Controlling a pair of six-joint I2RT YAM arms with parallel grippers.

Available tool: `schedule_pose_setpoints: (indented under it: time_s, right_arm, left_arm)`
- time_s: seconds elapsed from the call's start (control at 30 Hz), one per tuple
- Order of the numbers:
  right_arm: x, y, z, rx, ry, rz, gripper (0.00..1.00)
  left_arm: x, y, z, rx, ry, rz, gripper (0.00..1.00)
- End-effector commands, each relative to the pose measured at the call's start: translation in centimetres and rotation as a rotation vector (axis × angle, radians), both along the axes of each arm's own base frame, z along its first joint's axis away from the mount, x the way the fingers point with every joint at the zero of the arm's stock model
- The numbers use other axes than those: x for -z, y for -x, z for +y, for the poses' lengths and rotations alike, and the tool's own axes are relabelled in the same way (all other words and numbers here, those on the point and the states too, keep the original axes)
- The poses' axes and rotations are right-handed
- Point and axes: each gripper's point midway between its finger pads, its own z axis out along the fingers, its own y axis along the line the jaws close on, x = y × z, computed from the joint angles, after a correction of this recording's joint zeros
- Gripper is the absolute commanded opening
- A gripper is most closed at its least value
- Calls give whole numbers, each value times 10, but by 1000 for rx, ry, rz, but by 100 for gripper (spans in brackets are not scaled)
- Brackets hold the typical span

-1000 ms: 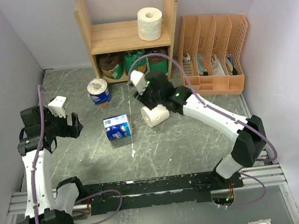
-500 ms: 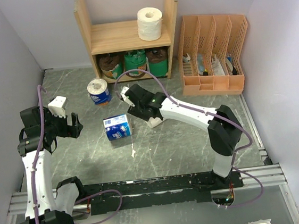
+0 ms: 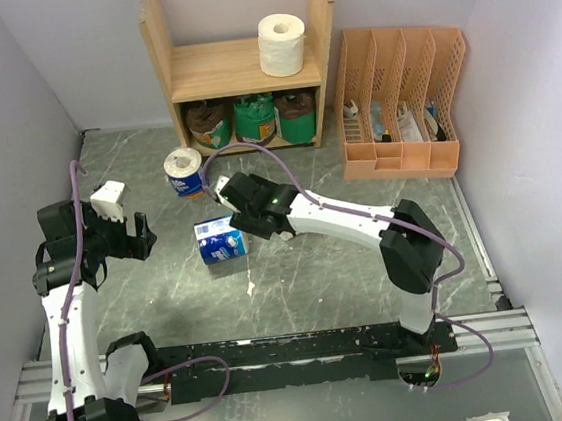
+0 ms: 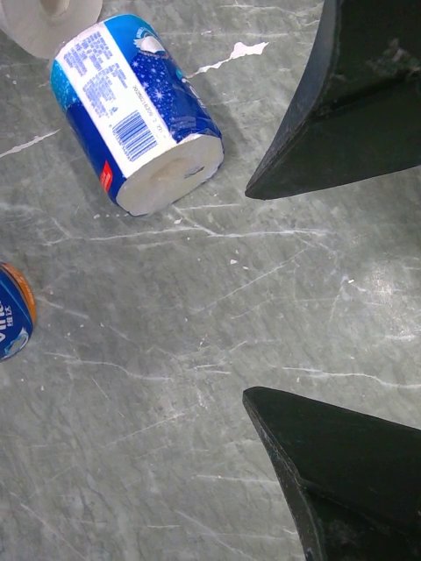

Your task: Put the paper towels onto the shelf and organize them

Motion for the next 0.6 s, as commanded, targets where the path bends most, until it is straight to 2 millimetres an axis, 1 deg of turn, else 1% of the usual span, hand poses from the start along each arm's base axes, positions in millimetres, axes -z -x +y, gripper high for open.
schedule_pose_setpoints:
  time_s: [0.0,0.3,0.4,0.47,0.57]
  right_arm:
    - [10,-10,-10,43,78,-58,79]
    - [36,-21,-17,61,171,-103,79]
    - [39,-25,-17,64,187,-119,76]
    - [40,-27,-17,67,200,-128,73]
    - [43,-30,-18,70,225,-140,60]
  left_arm:
    - [-4,2,-3,20,6,-25,100]
    - [-5,2,-4,29,7,-27,99]
    - [-5,3,-4,29,7,-28,99]
    - [-5,3,-4,29,6,-29,99]
    - [-4,3,-4,32,8,-24,99]
